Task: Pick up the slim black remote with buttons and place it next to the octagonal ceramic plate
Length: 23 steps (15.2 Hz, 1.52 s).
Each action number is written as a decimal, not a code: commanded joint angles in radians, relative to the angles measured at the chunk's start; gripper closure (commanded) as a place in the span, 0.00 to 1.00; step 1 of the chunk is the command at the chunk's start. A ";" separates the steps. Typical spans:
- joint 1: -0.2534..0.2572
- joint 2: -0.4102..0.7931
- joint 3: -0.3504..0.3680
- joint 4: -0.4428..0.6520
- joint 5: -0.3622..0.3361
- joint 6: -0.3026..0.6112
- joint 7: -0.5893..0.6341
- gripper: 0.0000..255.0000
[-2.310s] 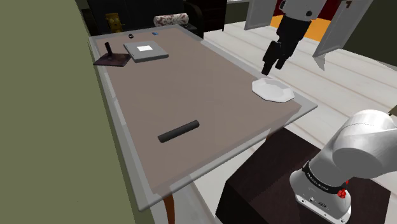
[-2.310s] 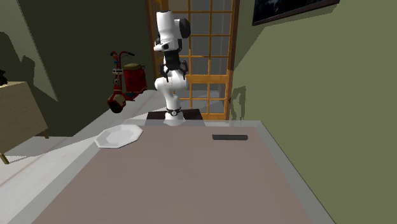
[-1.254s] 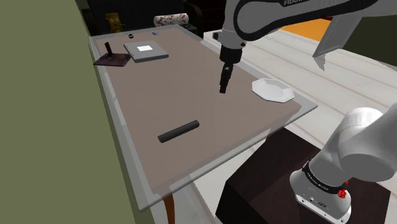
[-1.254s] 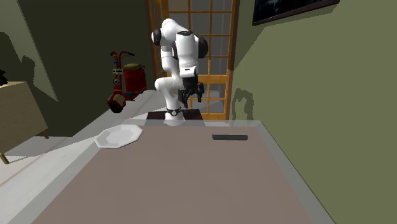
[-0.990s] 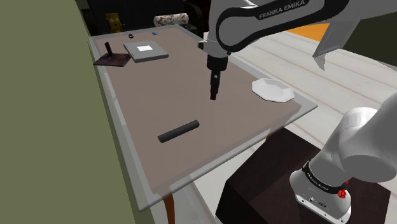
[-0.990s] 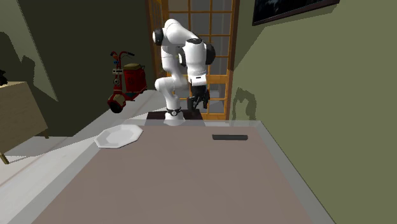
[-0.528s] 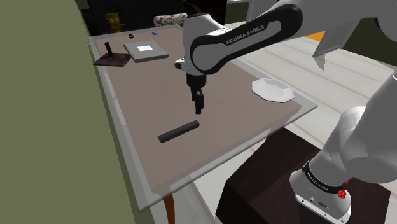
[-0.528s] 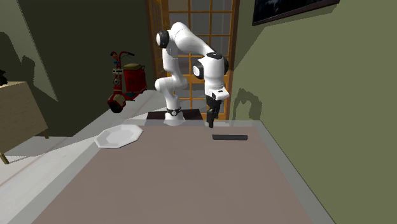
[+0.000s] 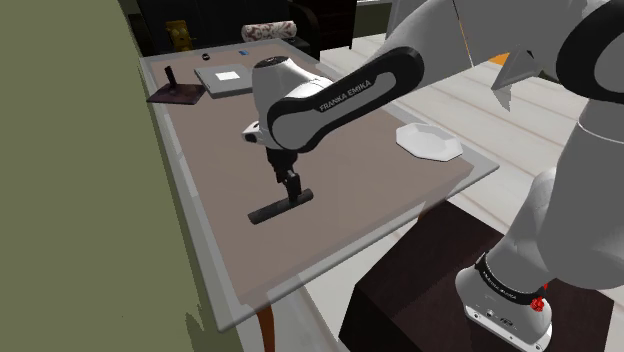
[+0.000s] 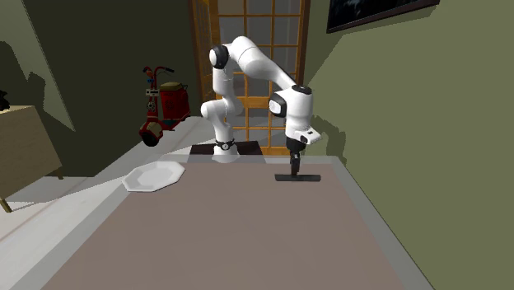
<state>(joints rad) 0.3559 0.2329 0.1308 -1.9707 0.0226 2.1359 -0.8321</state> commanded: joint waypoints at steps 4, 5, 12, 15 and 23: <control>0.006 0.031 0.003 -0.030 -0.005 0.061 0.000 0.00; 0.006 0.038 0.002 -0.035 -0.006 0.073 0.001 0.00; 0.007 0.042 0.002 -0.038 -0.007 0.080 0.001 0.00; 0.007 0.042 0.002 -0.039 -0.007 0.080 0.001 1.00; 0.007 0.042 0.002 -0.038 -0.007 0.080 0.001 1.00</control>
<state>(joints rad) 0.3617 0.2721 0.1328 -2.0086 0.0161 2.2171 -0.8319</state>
